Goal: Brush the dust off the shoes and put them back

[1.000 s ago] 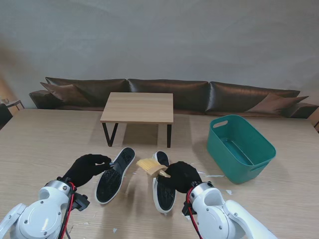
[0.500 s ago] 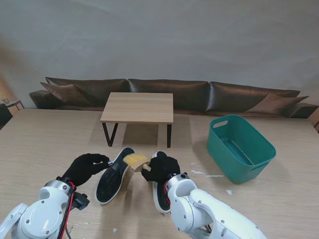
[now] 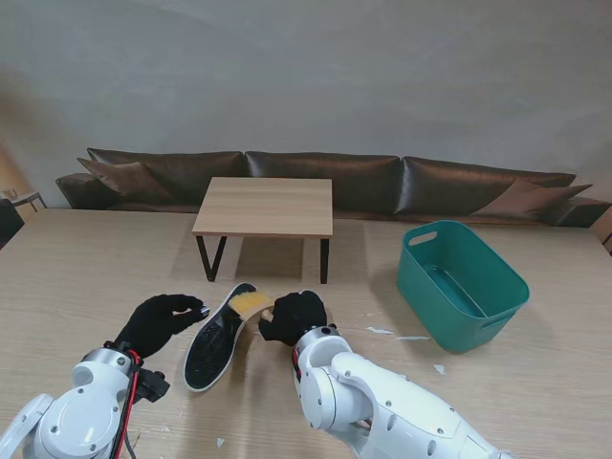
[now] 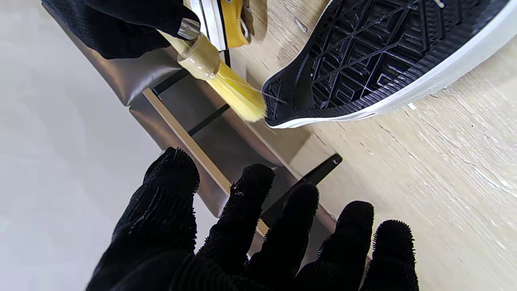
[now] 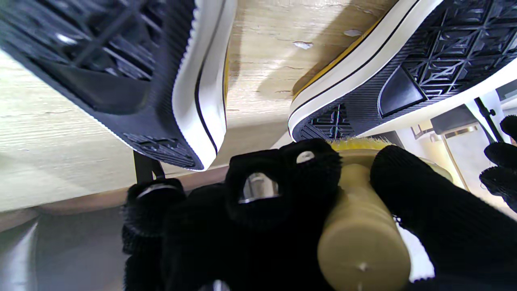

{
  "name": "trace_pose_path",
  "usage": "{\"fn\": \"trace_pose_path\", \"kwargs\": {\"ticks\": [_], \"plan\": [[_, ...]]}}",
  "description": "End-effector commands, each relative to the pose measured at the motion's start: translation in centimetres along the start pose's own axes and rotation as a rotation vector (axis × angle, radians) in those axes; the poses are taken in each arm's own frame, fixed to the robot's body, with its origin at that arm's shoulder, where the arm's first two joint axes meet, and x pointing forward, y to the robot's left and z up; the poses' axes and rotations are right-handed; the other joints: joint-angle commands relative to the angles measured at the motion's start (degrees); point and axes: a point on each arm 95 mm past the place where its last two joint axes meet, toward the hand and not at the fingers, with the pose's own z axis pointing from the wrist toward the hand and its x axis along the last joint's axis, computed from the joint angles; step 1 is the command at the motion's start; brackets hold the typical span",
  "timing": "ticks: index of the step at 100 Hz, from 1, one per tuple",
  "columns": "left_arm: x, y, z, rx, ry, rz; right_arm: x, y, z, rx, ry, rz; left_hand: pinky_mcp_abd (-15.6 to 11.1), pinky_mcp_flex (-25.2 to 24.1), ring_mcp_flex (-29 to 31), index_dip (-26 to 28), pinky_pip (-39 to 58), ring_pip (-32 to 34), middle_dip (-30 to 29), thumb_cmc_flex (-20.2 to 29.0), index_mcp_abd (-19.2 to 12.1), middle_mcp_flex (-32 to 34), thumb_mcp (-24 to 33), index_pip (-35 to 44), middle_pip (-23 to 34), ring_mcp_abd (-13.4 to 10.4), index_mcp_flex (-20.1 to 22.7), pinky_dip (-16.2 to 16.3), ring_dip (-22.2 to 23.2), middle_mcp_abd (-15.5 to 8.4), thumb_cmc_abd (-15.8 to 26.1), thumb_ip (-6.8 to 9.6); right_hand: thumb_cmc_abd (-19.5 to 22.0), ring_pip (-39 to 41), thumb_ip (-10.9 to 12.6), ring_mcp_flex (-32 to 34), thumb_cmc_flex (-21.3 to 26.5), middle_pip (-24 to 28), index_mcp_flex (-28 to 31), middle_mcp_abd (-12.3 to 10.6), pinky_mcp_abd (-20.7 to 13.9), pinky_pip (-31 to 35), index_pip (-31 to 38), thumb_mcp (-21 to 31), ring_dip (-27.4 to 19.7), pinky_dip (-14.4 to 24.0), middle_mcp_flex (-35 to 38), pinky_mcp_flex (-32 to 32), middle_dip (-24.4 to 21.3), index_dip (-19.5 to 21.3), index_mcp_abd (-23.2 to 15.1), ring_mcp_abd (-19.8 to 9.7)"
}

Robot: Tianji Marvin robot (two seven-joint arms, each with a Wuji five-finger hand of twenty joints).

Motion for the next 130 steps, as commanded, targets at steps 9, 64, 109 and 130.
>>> {"fn": "trace_pose_path", "kwargs": {"ticks": [9, 64, 109, 130], "plan": [[-0.1, 0.3, 0.0, -0.023, -0.011, -0.011, 0.8, -0.4, 0.1, 0.027, 0.003, -0.004, -1.6, -0.7, -2.4, -0.2, -1.1, -1.5, -0.4, 0.7, -1.3, -1.0, -0.7, -0.4, -0.1, -0.7, -0.9, -0.7, -0.4, -0.7, 0.6, 1.94, 3.4, 2.9, 0.3, -3.0, 2.0, 6.1, 7.5, 3.3, -1.0, 7.7, 4.1, 4.4, -0.5, 1.3, 3.4, 29.3, 0.6, -0.2, 6.5, -5.7], [-0.2, 0.3, 0.0, -0.031, -0.013, -0.008, 2.1, -2.4, -2.8, 0.107, 0.049, -0.031, -1.7, -0.7, -2.2, -0.1, -1.0, -1.4, -0.4, 0.5, -1.1, -0.7, -0.5, -0.3, 0.0, -0.6, -0.6, -0.7, -0.3, -0.4, 0.8, 1.92, 3.7, 2.9, 0.6, -2.9, 1.8, 5.9, 7.5, 2.3, -2.7, 7.9, 4.0, 3.7, -0.7, 0.9, 3.4, 29.4, 0.8, 0.1, 5.4, -7.0], [-0.3, 0.4, 0.2, -0.035, -0.011, -0.011, 3.3, -4.3, -7.0, 0.14, 0.099, 0.012, -1.7, -0.6, -2.1, -0.1, -1.0, -1.4, -0.4, 0.5, -1.0, -0.6, -0.3, -0.2, 0.0, -0.6, -0.5, -0.7, -0.3, -0.5, 0.8, 1.91, 3.7, 2.9, 0.6, -2.9, 1.8, 5.9, 7.5, 2.0, -3.2, 8.1, 4.0, 3.5, -0.7, 0.7, 3.4, 29.4, 0.9, 0.2, 5.3, -7.5], [-0.3, 0.4, 0.3, -0.038, -0.004, -0.019, 3.4, -5.1, -8.7, 0.151, 0.118, 0.033, -1.7, -0.6, -2.2, -0.1, -1.0, -1.4, -0.4, 0.4, -1.0, -0.7, -0.3, -0.2, 0.0, -0.5, -0.4, -0.6, -0.3, -0.4, 0.8, 1.9, 3.7, 2.9, 0.7, -2.9, 1.8, 5.9, 7.5, 1.9, -3.4, 8.1, 4.0, 3.5, -0.6, 0.6, 3.4, 29.5, 0.9, 0.3, 5.2, -7.6]]}}
